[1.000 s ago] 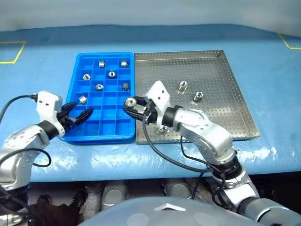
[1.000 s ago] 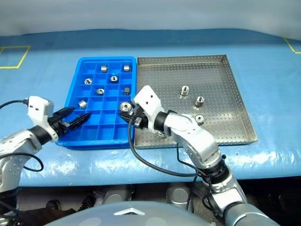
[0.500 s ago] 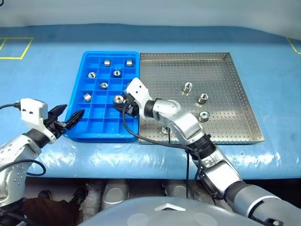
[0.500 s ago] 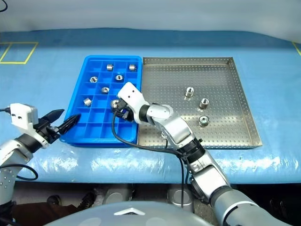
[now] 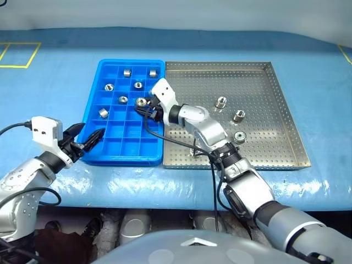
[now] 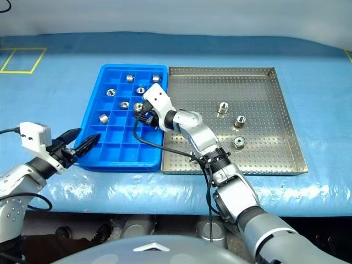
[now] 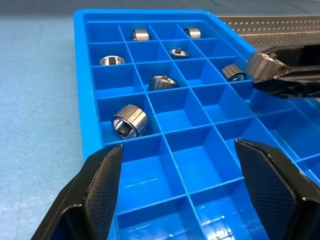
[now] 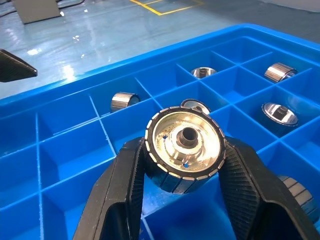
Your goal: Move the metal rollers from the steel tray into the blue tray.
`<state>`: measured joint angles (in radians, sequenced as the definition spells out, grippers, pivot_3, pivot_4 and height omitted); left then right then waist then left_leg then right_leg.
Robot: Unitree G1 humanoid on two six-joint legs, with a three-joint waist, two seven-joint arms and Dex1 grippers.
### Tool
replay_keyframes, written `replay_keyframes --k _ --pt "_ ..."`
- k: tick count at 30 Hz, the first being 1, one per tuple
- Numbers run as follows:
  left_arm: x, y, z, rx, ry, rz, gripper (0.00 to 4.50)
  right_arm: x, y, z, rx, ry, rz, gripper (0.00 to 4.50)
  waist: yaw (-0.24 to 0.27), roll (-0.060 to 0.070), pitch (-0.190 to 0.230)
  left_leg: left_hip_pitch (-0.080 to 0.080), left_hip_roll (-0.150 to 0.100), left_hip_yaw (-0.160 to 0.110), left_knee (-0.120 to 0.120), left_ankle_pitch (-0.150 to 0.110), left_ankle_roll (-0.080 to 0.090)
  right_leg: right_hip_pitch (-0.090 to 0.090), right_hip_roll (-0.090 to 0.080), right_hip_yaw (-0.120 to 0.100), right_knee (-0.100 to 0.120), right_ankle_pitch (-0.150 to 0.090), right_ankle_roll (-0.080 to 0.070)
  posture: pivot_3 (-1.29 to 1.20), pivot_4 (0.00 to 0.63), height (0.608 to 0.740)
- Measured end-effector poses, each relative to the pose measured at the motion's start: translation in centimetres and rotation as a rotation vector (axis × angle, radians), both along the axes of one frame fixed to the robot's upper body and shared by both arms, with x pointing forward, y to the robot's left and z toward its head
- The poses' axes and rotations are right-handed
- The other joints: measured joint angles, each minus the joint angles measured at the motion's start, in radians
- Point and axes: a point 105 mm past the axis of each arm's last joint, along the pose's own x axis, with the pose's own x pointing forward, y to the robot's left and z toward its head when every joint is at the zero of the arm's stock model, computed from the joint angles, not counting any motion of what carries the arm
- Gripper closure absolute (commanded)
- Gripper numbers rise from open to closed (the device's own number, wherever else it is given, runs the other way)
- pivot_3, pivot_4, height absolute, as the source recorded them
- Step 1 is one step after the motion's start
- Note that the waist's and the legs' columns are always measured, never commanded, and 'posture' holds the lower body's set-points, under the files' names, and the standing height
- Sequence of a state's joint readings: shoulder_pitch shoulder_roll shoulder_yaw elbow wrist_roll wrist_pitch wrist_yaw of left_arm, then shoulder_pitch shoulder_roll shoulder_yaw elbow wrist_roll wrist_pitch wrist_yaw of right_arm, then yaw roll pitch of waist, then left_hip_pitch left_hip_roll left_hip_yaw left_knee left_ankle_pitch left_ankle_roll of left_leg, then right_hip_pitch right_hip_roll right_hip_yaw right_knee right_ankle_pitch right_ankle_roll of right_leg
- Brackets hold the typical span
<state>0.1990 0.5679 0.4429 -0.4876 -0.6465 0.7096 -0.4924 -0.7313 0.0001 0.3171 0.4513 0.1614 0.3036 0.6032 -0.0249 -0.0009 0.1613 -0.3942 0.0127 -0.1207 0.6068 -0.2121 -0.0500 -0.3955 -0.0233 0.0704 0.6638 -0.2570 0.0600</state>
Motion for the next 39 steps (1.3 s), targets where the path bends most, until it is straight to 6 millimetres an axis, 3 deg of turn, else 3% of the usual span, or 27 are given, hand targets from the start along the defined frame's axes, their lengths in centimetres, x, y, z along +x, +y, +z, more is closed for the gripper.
replay_keyframes --k 9,14,20,23,26,29,32,34,37,39 --pt "0.3 -0.9 0.3 -0.005 -0.016 -0.006 0.61 -0.4 2.8 -0.2 0.006 0.029 0.068 2.71 -0.001 0.0 0.0 0.0 0.0 0.0 -0.002 0.0 0.0 -0.001 0.0 0.0 0.001 0.0 -0.001 0.15 0.15 0.74" --pt "0.3 -0.8 0.2 -0.003 -0.012 0.006 0.61 -0.4 3.2 -1.4 -0.01 0.082 0.066 2.71 0.006 0.0 0.0 0.0 0.0 0.0 -0.002 0.0 0.0 -0.001 0.0 0.0 0.001 0.0 -0.001 0.16 0.15 0.74" --pt "0.2 -1.0 0.1 -0.008 -0.009 0.005 0.58 0.8 2.5 -1.4 -0.029 0.056 0.006 0.72 0.012 0.0 0.0 0.0 0.0 -0.001 -0.002 0.0 -0.001 -0.001 0.0 0.0 0.001 0.0 -0.001 0.14 0.15 0.74" --pt "0.4 -1.5 0.1 -0.018 -0.008 -0.016 0.58 1.1 2.0 -0.7 -0.001 0.031 -0.015 0.72 0.012 0.0 0.0 0.0 0.0 -0.001 -0.002 0.0 -0.001 -0.001 0.0 0.0 0.001 0.0 -0.001 0.12 0.15 0.74" --pt "0.9 -2.6 0.3 -0.03 -0.019 -0.056 0.58 1.0 1.5 1.6 0.069 -0.039 -0.032 0.72 0.011 0.0 0.0 -0.001 -0.001 -0.002 -0.002 0.0 -0.001 -0.001 0.0 -0.001 0.001 0.0 -0.001 0.09 0.15 0.74" --pt "1.7 -4.2 1.0 -0.063 -0.054 -0.107 0.58 0.3 -0.6 4.2 0.113 -0.129 -0.081 0.72 0.014 0.001 0.0 -0.001 -0.002 -0.003 -0.002 0.0 -0.001 -0.001 -0.001 -0.001 0.001 0.0 -0.001 0.07 0.15 0.74" --pt "2.6 -7.4 1.3 -0.115 -0.078 -0.205 0.58 -1.2 -4.5 5.3 0.081 -0.195 -0.158 0.72 0.02 0.001 -0.001 -0.002 -0.005 -0.005 -0.001 0.0 -0.001 0.002 -0.003 -0.002 -0.001 0.0 -0.001 0.04 0.15 0.74" --pt "3.2 -10.1 1.4 -0.128 -0.09 -0.298 0.58 -2.4 -7.9 4.6 0.024 -0.194 -0.237 0.72 0.018 0.001 -0.001 -0.002 -0.005 -0.006 0.0 0.0 -0.001 0.003 -0.003 -0.002 -0.003 0.0 0.0 0.0 0.15 0.74" --pt "4.0 -15.1 1.5 -0.154 -0.114 -0.463 0.58 -4.3 -13.5 1.8 -0.151 -0.148 -0.406 0.72 0.006 0.002 -0.002 -0.002 -0.006 -0.005 0.001 0.0 -0.001 0.003 -0.003 -0.001 -0.003 0.0 0.0 -0.05 0.15 0.74" --pt "4.3 -17.5 1.8 -0.186 -0.129 -0.545 0.58 -5.4 -15.6 0.8 -0.223 -0.111 -0.476 0.72 -0.014 0.002 -0.002 -0.002 -0.004 -0.003 0.002 0.0 -0.001 0.002 -0.002 -0.001 -0.002 0.0 0.0 -0.1 0.15 0.74"
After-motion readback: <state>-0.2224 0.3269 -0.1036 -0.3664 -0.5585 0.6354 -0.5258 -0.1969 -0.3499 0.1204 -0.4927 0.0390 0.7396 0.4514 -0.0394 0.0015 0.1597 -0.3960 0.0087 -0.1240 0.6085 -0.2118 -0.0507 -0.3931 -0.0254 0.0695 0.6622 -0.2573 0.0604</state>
